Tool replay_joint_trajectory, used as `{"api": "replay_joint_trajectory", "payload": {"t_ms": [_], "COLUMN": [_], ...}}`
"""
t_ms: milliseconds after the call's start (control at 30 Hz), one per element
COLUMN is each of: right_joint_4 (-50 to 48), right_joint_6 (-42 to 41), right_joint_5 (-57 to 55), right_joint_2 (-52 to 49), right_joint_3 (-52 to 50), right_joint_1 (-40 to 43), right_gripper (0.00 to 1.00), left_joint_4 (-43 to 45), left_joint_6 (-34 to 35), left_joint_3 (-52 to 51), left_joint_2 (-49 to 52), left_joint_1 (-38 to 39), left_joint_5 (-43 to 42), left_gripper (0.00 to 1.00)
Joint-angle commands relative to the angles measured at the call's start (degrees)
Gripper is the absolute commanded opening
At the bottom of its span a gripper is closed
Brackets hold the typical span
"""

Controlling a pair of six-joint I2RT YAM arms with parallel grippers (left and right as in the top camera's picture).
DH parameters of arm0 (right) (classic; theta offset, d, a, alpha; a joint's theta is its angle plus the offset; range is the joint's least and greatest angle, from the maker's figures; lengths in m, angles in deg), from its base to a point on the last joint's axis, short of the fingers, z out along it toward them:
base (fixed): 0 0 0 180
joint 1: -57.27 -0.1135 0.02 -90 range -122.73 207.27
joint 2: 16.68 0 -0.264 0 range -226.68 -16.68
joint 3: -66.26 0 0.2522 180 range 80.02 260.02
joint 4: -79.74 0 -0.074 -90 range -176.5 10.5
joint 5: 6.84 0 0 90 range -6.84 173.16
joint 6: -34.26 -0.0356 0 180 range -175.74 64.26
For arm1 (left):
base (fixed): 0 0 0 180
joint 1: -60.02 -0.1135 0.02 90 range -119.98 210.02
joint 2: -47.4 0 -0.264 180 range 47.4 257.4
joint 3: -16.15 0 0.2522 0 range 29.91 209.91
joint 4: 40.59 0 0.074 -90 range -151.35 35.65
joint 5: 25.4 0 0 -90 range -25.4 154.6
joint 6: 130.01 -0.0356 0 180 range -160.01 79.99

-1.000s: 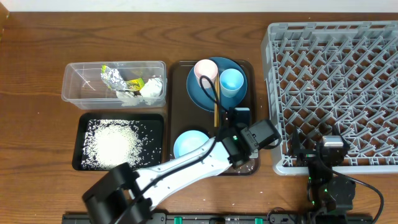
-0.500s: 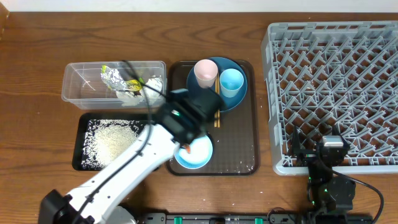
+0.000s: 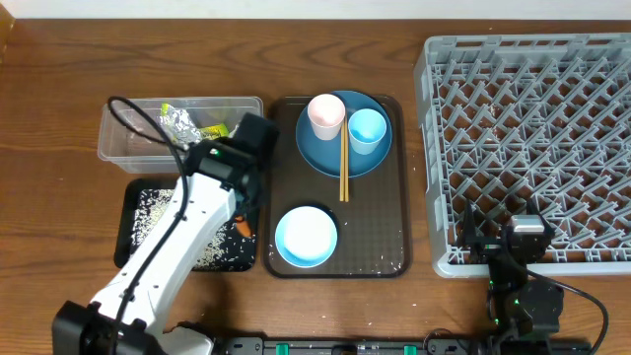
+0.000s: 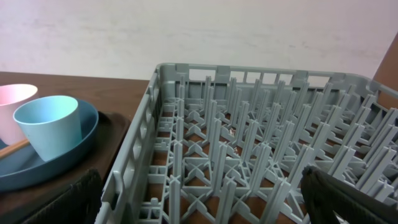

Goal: Sort waste into correct bins and load items into the dishwasher rack
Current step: 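Carry the carrot left and place it on the black rice tray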

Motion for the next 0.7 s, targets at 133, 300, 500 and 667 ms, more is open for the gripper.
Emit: {"api": "replay_joint_trajectory", "payload": {"t_ms": [133, 300, 500, 667], "right_joint_4": [0.1, 0.1, 0.1, 0.1], "right_joint_6": [0.2, 0.2, 0.2, 0.2], "right_joint_5": [-0.4, -0.4, -0.4, -0.4], "right_joint_2": [0.3, 0.3, 0.3, 0.3], "right_joint_3": [-0.2, -0.2, -0.2, -0.2], "right_joint_1": [-0.7, -0.7, -0.7, -0.7], "right_gripper": [0.99, 0.99, 0.99, 0.99], "left_joint_4": [5.9, 11.6, 18.1, 23.0], "left_joint_6": [-1.0, -0.9, -0.9, -0.9], "left_joint_3": [-8.0, -13.2, -18.6, -21.3], "left_joint_2": [-0.4, -0.4, -0.4, -0.4], "left_joint_1": [-3.3, -4.4, -5.1, -5.1], "left_joint_5": [0.9, 0.9, 0.9, 1.0], "left_gripper": [0.24, 0.24, 0.24, 0.24]}}
